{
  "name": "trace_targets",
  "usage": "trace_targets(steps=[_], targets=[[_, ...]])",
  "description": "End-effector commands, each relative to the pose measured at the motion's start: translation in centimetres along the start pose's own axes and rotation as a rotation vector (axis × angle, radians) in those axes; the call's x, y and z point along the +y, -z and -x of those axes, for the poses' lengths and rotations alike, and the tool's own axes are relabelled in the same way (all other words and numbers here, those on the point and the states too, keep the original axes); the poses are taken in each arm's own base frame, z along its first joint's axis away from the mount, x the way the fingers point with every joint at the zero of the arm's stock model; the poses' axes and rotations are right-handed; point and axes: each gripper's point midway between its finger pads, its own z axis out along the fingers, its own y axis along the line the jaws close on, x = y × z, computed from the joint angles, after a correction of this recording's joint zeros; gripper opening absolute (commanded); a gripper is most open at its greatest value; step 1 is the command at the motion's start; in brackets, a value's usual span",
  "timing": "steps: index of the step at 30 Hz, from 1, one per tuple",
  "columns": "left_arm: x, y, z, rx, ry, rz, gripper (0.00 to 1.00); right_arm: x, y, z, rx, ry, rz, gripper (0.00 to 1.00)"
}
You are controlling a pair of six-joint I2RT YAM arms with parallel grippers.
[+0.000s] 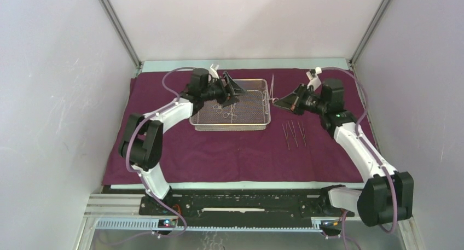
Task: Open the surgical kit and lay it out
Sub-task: Place the medical item in the surgical kit.
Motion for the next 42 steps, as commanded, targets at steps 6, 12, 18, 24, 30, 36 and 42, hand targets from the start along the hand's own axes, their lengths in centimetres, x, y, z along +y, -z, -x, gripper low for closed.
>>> trace_targets(steps=[6, 12, 18, 24, 30, 36, 42], targets=[[-0.2, 3.1, 0.7, 0.004, -0.101, 0.183, 0.75, -7.0, 8.0, -0.1, -0.053, -0.028, -0.327, 0.0], [-0.6, 5.2, -0.3, 0.002, -0.123, 0.214, 0.75, -12.3, 15.2, 0.9, -0.134, -0.007, -0.828, 0.0], [-1.3, 6.3, -0.8, -0.004, -0.158, 0.219, 0.75, -15.0, 22.7, 3.5, -0.225, 0.071, -1.324, 0.0], [-1.4, 6.3, -1.1, 0.01, -0.145, 0.212, 0.75, -16.6, 22.6, 6.7, -0.181, 0.257, -1.684, 0.0], [-2.2, 6.8, -1.4, 0.011, -0.14, 0.186, 0.74, -18.9, 20.6, 8.9, -0.106, 0.417, -1.924, 0.0], [-3.8, 7.6, -1.2, -0.008, -0.152, 0.149, 0.74, -21.7, 21.0, 8.9, -0.016, 0.505, -2.083, 0.0], [-4.3, 7.8, -1.3, 0.0, -0.125, 0.113, 0.74, -25.3, 20.4, 7.8, 0.088, 0.487, -2.09, 0.0]])
